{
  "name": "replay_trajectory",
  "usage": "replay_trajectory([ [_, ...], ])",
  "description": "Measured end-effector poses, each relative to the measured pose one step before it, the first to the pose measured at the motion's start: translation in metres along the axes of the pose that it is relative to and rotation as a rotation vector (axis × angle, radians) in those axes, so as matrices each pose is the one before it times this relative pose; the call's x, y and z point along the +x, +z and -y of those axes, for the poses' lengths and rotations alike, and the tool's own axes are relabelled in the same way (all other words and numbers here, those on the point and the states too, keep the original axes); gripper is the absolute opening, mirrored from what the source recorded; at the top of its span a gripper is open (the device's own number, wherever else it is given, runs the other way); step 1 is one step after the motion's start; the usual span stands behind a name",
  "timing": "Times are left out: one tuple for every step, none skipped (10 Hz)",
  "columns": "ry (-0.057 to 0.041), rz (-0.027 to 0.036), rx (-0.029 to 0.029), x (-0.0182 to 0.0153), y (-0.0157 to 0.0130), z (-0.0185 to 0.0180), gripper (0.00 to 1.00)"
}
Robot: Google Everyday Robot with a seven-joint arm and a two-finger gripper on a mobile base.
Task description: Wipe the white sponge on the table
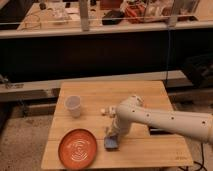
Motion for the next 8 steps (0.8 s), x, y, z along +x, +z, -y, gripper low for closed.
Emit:
replay_trajectory([
  [-0.00813,-0.00061,0.00023,-0.00524,0.00402,0.00076,0.18],
  [-0.00719,0.00383,0.00350,-0.01059,0.00705,-0.00429,0.18],
  [0.00571,0.00145,0.00897,-0.00421,0.00226,-0.00635,0.18],
  [0.00905,0.00279,0.01323,-0.00239,0.00118,-0.01137,0.18],
  [0.01485,0.00364,0.01067,-0.00091,0.00073,-0.01562,0.19],
  [0.02209,0.00254,0.02118,0.00004,0.00079,-0.01704,0.23],
  [0.01788,0.00838,0.01252,-0.00067,0.00151,-0.01522,0.24],
  [0.01904,0.00992,0.01099,0.00190,0.00431,-0.01400,0.24],
])
